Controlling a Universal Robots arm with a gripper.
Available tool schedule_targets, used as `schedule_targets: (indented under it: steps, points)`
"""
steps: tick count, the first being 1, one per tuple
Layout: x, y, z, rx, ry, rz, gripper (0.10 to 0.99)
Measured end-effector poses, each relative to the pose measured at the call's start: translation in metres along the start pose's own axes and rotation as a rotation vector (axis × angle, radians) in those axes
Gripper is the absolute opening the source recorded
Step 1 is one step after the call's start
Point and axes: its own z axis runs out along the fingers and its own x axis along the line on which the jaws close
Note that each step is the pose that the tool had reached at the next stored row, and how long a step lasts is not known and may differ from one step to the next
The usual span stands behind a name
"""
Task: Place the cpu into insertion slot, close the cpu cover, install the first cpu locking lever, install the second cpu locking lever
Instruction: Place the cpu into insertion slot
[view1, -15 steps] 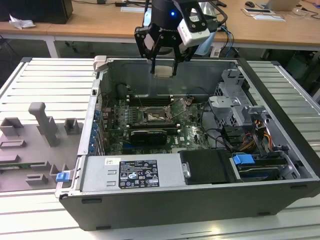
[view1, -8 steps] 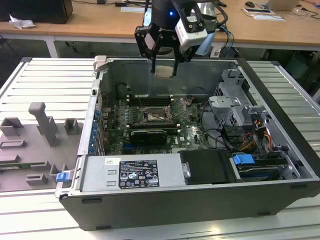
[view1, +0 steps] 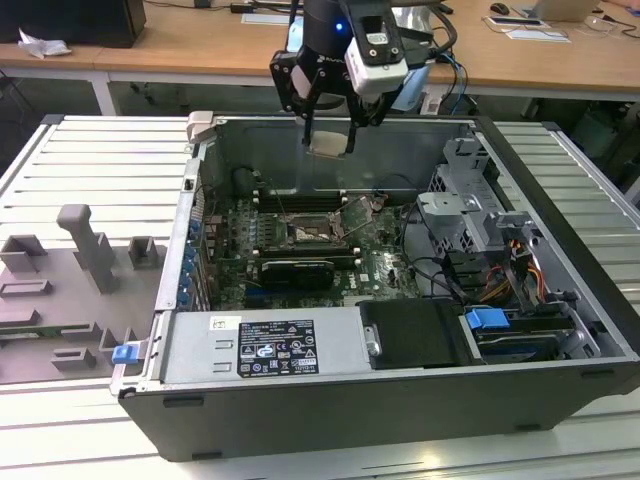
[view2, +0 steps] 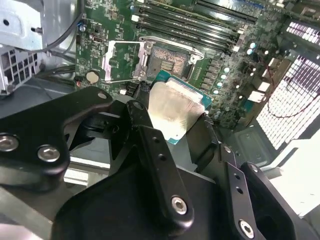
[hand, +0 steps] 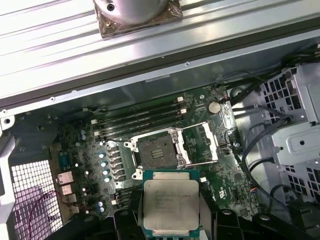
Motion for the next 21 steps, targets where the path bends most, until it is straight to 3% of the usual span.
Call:
schedule_targets:
  steps: [4, 14, 21]
  points:
    - [0.0, 0.0, 0.0002, 0.001, -0.0044, 0.046, 0.541]
    - [0.0, -0.0001, 0.0014, 0.003, -0.0232, 0.247, 0.541]
    - [0.0, -0.0002, 0.0019, 0.002, -0.0302, 0.332, 0.541]
